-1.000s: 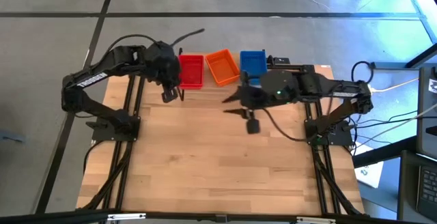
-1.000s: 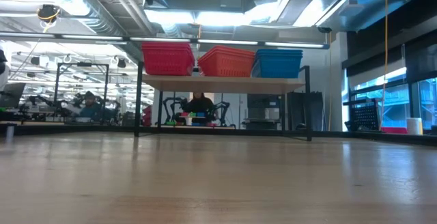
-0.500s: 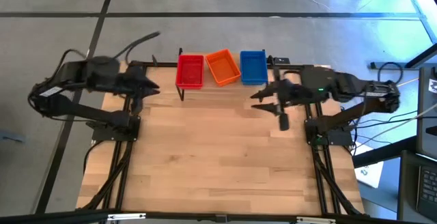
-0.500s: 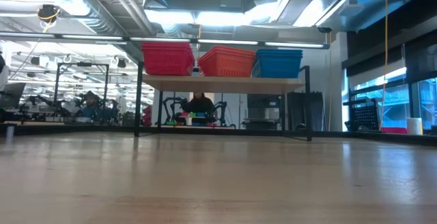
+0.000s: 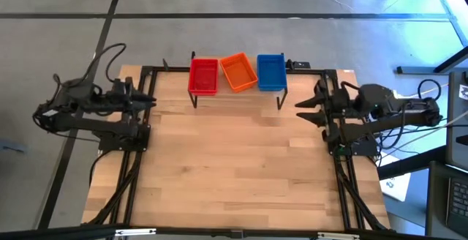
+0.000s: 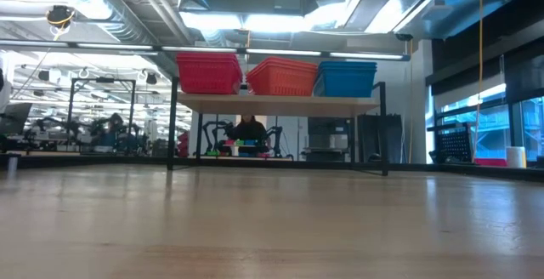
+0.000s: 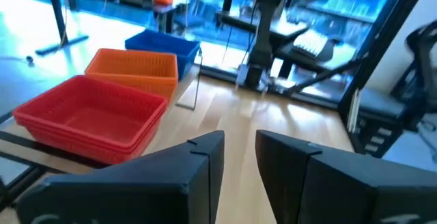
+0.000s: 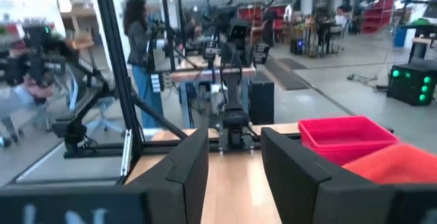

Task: Stack baskets on shelf by color
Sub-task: Return to Home Position

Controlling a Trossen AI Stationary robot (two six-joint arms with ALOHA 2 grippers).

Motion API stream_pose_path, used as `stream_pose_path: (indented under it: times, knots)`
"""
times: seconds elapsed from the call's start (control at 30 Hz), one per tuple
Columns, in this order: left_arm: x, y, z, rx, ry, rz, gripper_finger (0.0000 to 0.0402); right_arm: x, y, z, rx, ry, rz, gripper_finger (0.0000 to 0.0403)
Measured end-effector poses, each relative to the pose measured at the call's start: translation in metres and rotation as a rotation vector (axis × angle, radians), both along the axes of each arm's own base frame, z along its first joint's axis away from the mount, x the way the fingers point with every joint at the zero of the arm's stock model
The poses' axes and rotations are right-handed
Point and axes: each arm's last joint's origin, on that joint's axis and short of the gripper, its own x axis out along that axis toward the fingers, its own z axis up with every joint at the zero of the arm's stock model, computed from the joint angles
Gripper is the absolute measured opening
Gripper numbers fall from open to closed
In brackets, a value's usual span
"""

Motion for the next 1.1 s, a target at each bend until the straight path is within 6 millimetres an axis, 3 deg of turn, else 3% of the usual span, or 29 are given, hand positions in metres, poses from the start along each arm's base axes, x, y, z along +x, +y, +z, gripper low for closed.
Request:
stream_pose_path:
  times: [0.23, 0.4, 0.6, 1.1]
  knots:
    - [-0.022, 0.000, -0.029, -0.004, -0.109, -0.001, 0.0077, -0.020, -0.005, -0.050, 0.091, -0.083, -0.066, 0.0137]
    - [-0.035, 0.000, -0.040, 0.008, -0.206, 0.001, 0.0077, -0.034, -0.006, -0.072, 0.104, -0.154, -0.062, 0.0137]
    - [-0.032, 0.000, -0.040, 0.039, -0.203, 0.004, 0.0077, -0.047, -0.008, -0.087, 0.108, -0.194, -0.060, 0.0137]
    - [-0.001, 0.000, -0.067, 0.020, -0.197, 0.002, 0.0077, -0.067, -0.010, -0.125, 0.116, -0.286, -0.030, 0.0137]
